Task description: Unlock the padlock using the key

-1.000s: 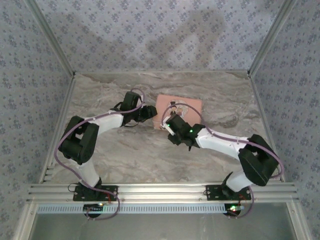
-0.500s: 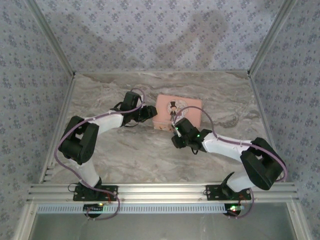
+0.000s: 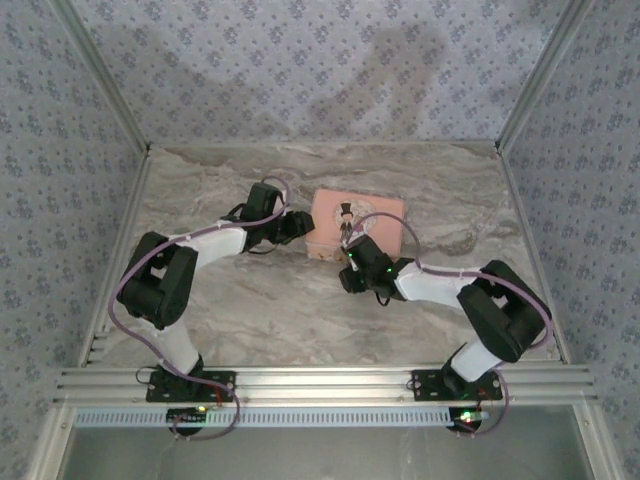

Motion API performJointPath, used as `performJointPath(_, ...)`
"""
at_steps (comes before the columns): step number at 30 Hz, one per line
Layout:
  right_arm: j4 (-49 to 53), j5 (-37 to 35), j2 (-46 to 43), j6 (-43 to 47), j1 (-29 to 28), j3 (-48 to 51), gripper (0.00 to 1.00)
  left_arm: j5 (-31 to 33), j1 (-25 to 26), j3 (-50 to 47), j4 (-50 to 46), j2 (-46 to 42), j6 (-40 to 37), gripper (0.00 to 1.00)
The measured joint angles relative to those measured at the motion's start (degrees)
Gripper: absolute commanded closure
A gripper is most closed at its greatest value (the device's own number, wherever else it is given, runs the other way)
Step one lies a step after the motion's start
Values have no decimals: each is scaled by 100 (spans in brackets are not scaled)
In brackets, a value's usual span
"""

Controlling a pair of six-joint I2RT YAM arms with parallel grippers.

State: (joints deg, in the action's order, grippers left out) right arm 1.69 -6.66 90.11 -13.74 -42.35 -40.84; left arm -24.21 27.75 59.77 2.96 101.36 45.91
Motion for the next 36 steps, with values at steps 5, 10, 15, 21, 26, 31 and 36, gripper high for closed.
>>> performJointPath(5,-42,-87,151,0,0,-4,66,0,0,11,-22,0,-2,56)
performJointPath(10,-31,-240,146,2,22,-4,98,0,0,20,-35,0,-4,56)
performJointPath(15,13,-254,101,76,-17,-20,100,-2,-7,20,-39,0,-7,57)
performJointPath(21,505,-275,-234,592,-219,-70,100,-2,-42,20,-39,0,-7,57)
performJointPath(26,914,-256,-361,1064,-308,-210,100,-4,-76,20,-37,2,-7,56)
performJointPath(31,1403,-260,-192,1609,-378,-667,100,-9,-76,20,-31,2,-7,57)
performJointPath(36,1513,-334,205,2190,-507,-1012,100,-50,-103,20,-17,4,-4,57)
